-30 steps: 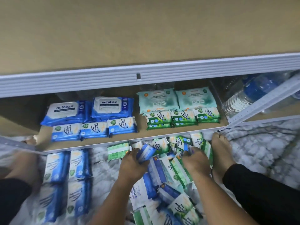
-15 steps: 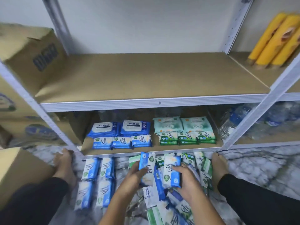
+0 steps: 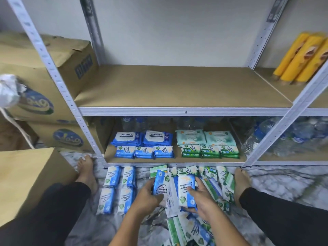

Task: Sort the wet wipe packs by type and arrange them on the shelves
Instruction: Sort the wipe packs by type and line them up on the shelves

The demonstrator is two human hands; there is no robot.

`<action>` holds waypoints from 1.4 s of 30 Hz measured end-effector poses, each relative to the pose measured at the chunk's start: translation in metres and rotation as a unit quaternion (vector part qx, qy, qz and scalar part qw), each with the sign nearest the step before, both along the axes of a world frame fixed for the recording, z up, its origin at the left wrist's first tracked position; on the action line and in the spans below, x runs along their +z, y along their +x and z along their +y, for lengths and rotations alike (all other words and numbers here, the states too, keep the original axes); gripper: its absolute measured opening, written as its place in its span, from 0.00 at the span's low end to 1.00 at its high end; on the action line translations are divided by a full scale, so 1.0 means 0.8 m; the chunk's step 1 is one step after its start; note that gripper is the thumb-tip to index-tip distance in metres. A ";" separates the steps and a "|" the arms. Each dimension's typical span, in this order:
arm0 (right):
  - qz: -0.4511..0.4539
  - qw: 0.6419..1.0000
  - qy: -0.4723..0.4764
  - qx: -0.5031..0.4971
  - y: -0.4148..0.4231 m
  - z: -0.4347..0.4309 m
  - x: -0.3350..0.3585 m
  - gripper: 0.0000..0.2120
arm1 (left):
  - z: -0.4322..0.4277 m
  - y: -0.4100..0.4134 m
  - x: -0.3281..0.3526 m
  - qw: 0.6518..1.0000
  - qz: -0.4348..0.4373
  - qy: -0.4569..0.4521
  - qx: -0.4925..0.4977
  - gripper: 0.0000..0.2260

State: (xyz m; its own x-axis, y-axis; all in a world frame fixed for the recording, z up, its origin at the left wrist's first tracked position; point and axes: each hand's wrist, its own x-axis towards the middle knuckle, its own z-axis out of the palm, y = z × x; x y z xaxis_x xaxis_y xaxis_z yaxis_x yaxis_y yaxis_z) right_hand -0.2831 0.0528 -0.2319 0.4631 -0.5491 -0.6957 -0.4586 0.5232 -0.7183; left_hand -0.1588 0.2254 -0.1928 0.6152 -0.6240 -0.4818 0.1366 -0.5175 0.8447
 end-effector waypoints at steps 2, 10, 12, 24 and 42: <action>0.001 1.000 -0.016 0.012 -0.002 0.001 0.006 0.29 | 0.001 0.004 0.001 0.999 -0.042 0.009 -0.006 0.22; 0.013 0.991 -0.119 0.063 0.003 -0.004 0.000 0.33 | -0.003 0.017 -0.002 0.987 -0.125 -0.044 0.088 0.15; 0.003 0.991 -0.116 0.066 0.007 0.000 0.002 0.32 | -0.001 0.017 -0.008 0.983 -0.122 -0.073 0.114 0.14; 0.018 0.992 -0.109 0.067 0.039 0.027 -0.042 0.23 | 0.024 0.041 -0.062 0.997 -0.028 0.019 0.074 0.27; 0.113 0.954 -0.122 0.251 0.289 0.000 -0.203 0.30 | -0.042 0.239 -0.216 0.966 -0.089 0.200 0.141 0.29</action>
State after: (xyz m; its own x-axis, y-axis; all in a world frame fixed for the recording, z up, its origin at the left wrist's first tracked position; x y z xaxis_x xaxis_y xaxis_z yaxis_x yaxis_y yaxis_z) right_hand -0.0519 0.0526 -0.3941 0.5634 -0.4563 -0.6887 -0.7646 0.0276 -0.6439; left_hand 0.0327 0.1918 -0.3657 0.8289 -0.2062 -0.5200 0.1898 -0.7707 0.6083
